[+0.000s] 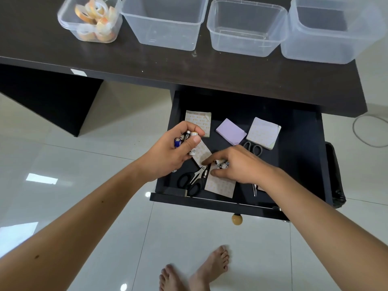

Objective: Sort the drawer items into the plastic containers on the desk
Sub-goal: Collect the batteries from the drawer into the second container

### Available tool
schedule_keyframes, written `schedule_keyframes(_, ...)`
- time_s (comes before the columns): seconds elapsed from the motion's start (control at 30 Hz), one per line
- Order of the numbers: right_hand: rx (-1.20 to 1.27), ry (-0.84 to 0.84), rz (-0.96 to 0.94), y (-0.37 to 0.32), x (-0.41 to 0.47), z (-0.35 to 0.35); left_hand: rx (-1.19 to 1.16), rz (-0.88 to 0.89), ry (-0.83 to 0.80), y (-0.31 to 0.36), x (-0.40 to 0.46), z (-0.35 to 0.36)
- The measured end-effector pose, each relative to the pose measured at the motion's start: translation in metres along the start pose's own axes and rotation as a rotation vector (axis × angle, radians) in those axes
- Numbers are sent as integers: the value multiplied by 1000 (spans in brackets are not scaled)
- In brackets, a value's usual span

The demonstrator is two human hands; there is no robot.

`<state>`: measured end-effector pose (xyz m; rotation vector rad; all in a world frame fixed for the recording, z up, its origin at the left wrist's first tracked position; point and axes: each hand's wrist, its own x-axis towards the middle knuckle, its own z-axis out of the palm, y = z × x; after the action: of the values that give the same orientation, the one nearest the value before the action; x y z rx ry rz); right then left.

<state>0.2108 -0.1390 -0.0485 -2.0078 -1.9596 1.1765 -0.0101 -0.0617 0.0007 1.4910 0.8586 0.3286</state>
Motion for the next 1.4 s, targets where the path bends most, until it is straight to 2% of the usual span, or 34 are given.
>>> schedule_keyframes(0.2, 23, 79, -27, -2, -7, -1, -34, -9, -15, 2, 0, 0)
schedule_keyframes(0.5, -71, 98, 149, -5, -8, 6, -60, 16, -17, -5, 0, 1)
schedule_keyframes(0.67, 19, 152, 216, -3, -11, 4, -33, 35, -24, -6, -1, -1)
schedule_keyframes(0.9, 22, 167, 199, -18, -4, 17, -36, 35, -15, -4, -3, 0)
schedule_keyframes(1.17, -45, 224, 93, -15, 3, 24, -22, 52, -18, -8, -1, 1)
schedule_keyframes(1.27, -38, 229, 114, -10, 6, 26, -27, 54, -22, -10, 0, 0)
schedule_keyframes(1.4, 89, 226, 137, -6, 6, 24, -14, 59, -24, -10, 0, -1)
